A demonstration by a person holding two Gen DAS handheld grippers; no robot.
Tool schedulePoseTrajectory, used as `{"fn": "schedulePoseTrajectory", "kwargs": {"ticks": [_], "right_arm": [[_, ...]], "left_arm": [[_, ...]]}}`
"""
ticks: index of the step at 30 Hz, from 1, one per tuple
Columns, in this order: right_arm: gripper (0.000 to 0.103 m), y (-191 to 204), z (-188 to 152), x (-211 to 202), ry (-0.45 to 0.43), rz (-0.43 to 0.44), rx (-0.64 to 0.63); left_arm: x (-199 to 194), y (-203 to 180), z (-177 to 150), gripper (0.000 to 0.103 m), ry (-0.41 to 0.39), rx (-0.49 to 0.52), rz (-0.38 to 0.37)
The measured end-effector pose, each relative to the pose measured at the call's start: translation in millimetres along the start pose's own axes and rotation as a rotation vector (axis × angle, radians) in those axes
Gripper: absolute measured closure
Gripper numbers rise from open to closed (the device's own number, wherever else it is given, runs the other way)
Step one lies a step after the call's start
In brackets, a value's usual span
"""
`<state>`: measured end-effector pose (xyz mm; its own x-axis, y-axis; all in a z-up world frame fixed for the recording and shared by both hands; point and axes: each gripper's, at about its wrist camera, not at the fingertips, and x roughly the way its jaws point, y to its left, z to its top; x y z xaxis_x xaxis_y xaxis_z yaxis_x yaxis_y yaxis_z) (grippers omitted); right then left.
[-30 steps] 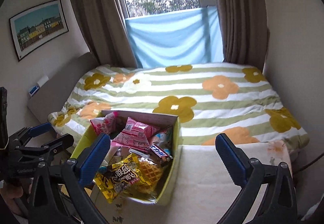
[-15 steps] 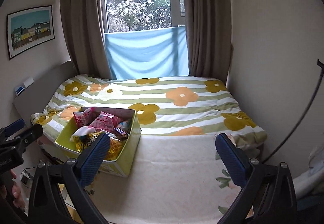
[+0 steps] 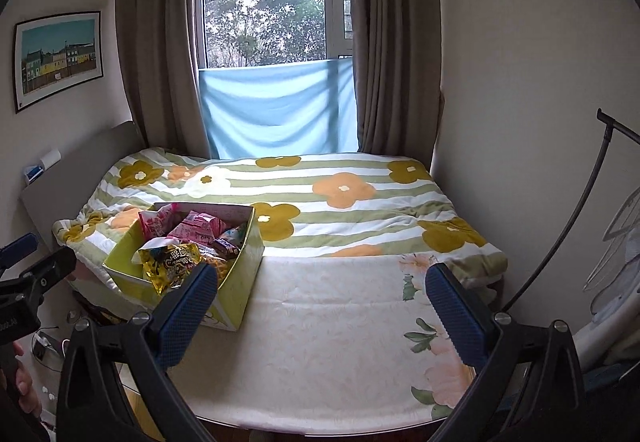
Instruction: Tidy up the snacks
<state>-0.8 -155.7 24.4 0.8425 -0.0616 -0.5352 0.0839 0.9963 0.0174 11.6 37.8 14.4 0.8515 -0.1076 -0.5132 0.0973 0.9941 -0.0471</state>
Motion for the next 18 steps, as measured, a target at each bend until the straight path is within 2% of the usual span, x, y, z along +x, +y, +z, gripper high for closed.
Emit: {"fn": "schedulePoseTrajectory", "kwargs": {"ticks": [18], "right_arm": [[0.000, -2.2, 0.3, -3.1, -0.009, 0.001, 0.004]], "left_arm": [[-0.2, -5.1, 1.2, 0.000, -0.004, 0.001, 0.004]]}}
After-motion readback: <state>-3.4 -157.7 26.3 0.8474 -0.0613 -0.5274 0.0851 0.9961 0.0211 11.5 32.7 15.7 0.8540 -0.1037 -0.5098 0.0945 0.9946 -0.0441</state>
